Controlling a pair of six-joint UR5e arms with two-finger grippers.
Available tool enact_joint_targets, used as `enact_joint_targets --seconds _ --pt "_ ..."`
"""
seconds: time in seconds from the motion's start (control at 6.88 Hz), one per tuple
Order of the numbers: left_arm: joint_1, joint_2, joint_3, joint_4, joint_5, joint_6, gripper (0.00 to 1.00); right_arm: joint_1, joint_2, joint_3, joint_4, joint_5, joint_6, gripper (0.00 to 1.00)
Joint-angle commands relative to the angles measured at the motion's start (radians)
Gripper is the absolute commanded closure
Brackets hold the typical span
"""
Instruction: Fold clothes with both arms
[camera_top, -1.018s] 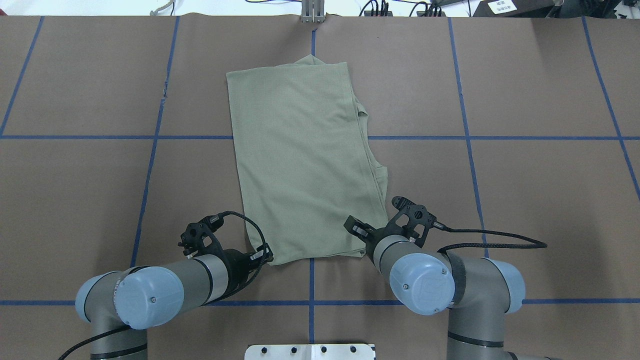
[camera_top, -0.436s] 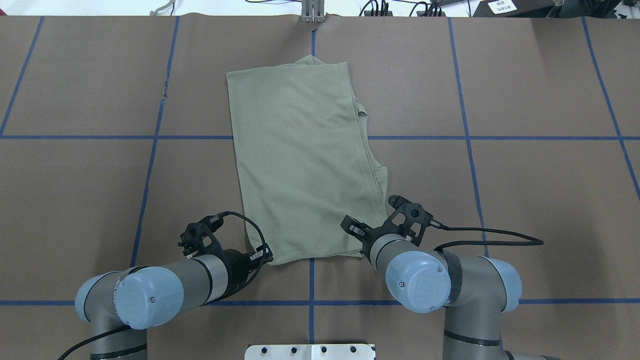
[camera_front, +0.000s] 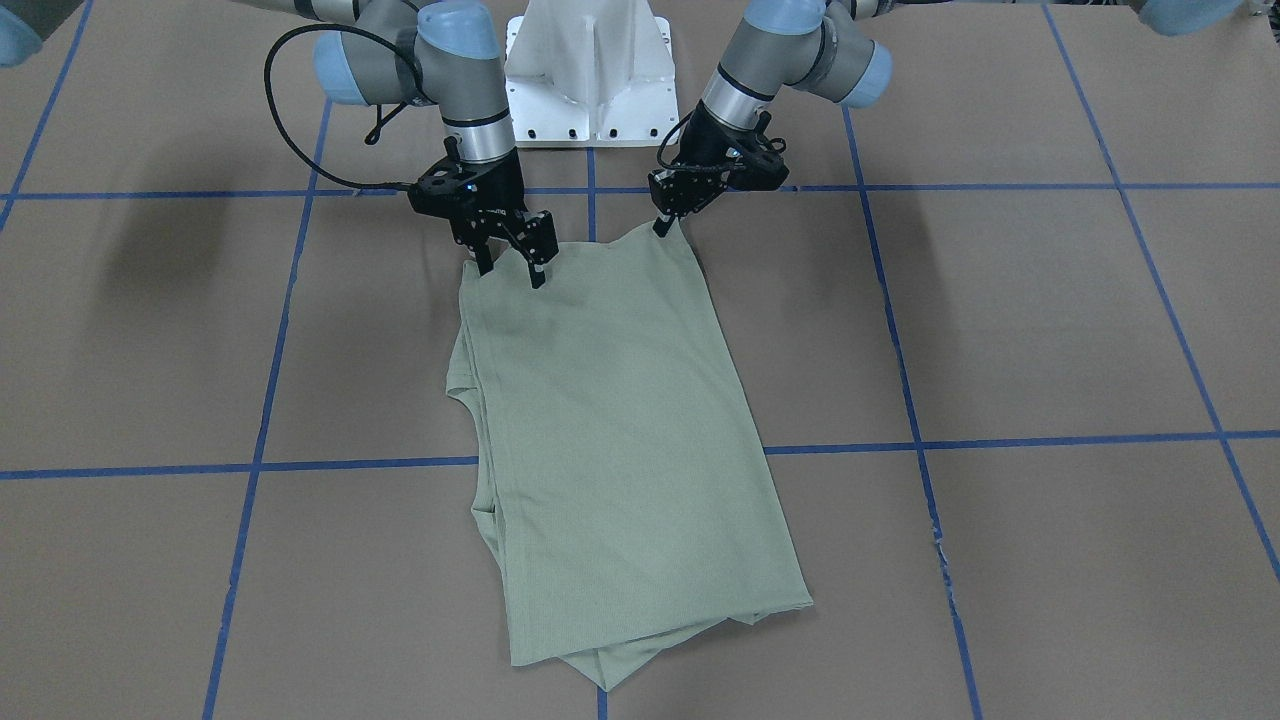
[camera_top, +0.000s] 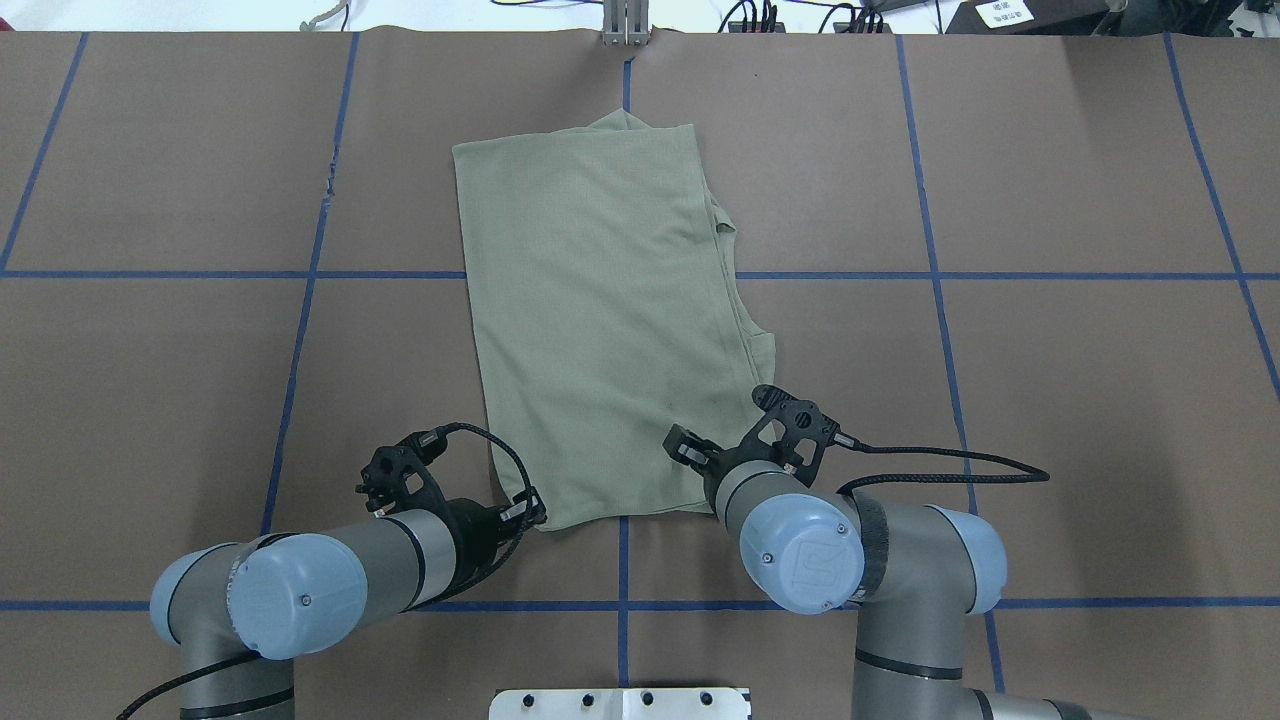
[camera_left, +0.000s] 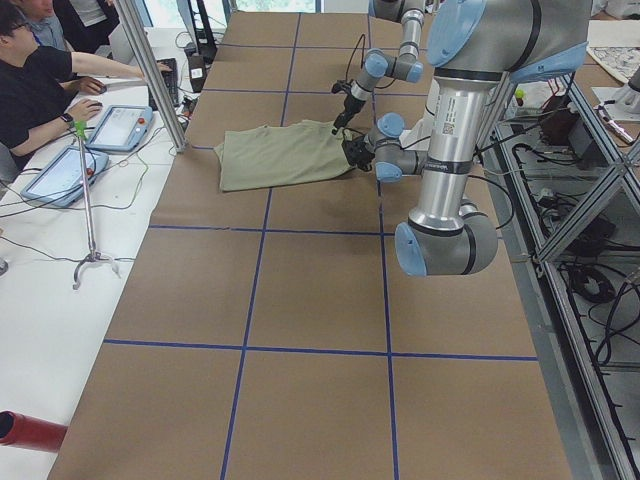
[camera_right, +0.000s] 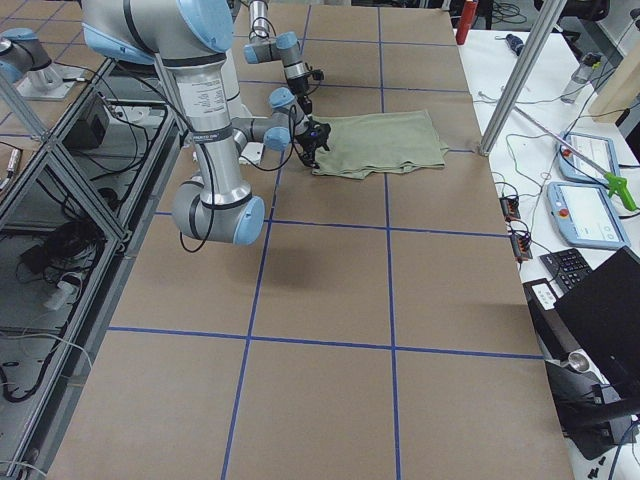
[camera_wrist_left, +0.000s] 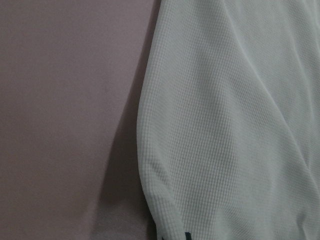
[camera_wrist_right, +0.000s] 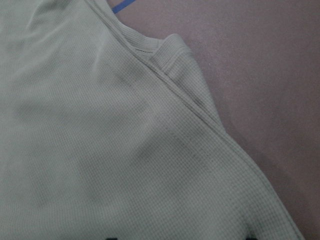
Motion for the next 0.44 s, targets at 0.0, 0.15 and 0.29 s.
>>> enact_joint_targets --seconds 0.0,0.15,0.29 --pt "0.0 0.0 0.001 0.0 0.0 0.0 1.0 0.002 0.004 -0.002 0.0 0.003 0.001 0.17" --pt "0.0 0.002 0.001 0.0 0.001 0.0 1.0 0.002 0.01 0.001 0.001 -0.002 0.005 0.55" --pt "0.0 0.0 0.001 0.0 0.001 0.0 1.0 0.002 0.007 0.006 0.001 -0.003 0.011 0.88"
